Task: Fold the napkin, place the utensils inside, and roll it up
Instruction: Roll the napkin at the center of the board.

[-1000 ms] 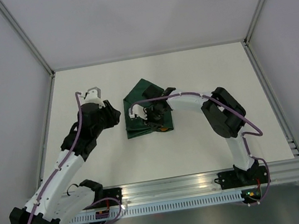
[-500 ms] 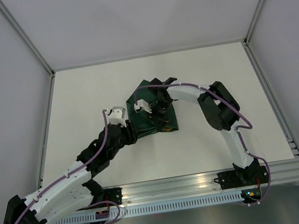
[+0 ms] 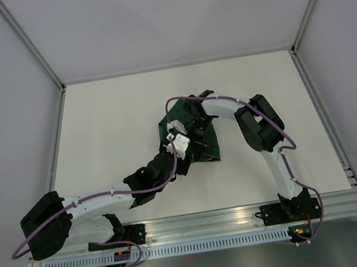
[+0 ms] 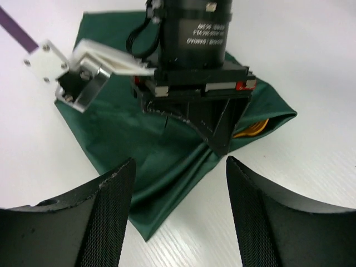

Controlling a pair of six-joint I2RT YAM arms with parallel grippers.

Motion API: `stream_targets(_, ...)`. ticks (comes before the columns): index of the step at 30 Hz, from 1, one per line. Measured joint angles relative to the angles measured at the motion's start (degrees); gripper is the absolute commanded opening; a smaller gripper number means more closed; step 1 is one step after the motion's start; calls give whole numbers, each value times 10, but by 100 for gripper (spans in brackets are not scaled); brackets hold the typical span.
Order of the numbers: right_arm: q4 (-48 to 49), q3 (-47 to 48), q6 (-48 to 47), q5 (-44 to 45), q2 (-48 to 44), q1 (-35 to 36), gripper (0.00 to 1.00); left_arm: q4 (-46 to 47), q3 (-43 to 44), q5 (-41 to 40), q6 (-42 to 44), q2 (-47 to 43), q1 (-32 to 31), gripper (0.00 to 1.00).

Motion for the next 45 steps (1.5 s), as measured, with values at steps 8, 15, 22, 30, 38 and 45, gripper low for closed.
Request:
stream_targets(8,-31,0,-3,-12,9,-7,13,106,-23,82,164,21,-1,72)
stream_targets(15,-58,3,-3,-24,21,-13,12,100,-22,137,242,87,-1,72)
stream_targets(22,-75,5,-3,-25,26,-14,11,100,-14,150,304,131,-1,72)
stream_targets(30,-96,21,-6,-27,40,-17,11,97,9,165,355,183,-1,73)
stream_targets(38,-104,29,-8,-31,46,-19,10,103,27,166,393,223,-1,72)
stream_targets(45,-108,31,-9,-34,49,-20,10,129,31,166,406,244,-1,56)
